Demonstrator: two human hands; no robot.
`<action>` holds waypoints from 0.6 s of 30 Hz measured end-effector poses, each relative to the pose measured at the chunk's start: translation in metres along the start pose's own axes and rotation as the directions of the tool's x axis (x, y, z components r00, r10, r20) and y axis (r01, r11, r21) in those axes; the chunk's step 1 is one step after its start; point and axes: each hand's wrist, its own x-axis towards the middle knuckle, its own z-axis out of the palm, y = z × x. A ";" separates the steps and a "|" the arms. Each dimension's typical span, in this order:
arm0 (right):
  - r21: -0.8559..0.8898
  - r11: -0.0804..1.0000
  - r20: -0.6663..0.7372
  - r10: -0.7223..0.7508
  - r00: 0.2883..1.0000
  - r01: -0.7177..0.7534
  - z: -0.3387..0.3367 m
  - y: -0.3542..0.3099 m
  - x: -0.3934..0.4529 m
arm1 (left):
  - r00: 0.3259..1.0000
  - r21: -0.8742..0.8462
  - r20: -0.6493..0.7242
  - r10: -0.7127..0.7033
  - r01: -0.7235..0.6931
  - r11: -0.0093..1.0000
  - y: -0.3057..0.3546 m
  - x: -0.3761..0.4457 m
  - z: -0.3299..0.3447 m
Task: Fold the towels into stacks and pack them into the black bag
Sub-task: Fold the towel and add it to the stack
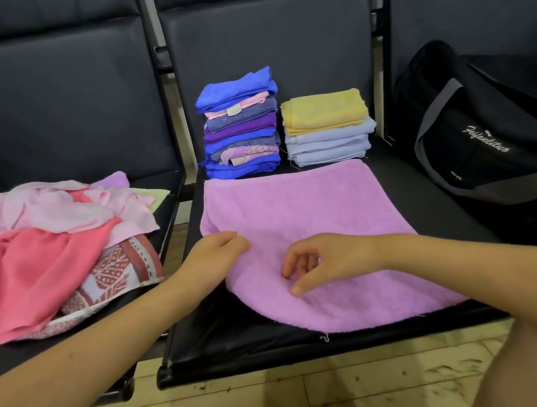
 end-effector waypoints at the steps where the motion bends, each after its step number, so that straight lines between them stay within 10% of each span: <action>1: 0.006 1.000 0.002 0.006 1.000 -0.006 -0.001 0.001 0.000 | 1.000 -0.088 0.030 0.003 -0.001 0.996 0.000 0.000 0.003; 5: 0.039 0.999 0.000 0.020 1.000 -0.020 0.001 0.009 -0.001 | 0.984 -0.344 0.165 0.061 0.000 0.939 -0.010 0.000 0.012; 18: 0.059 0.998 -0.008 0.038 0.999 -0.038 0.006 0.013 -0.001 | 0.964 -0.104 0.139 0.229 -0.215 0.971 -0.014 -0.016 -0.038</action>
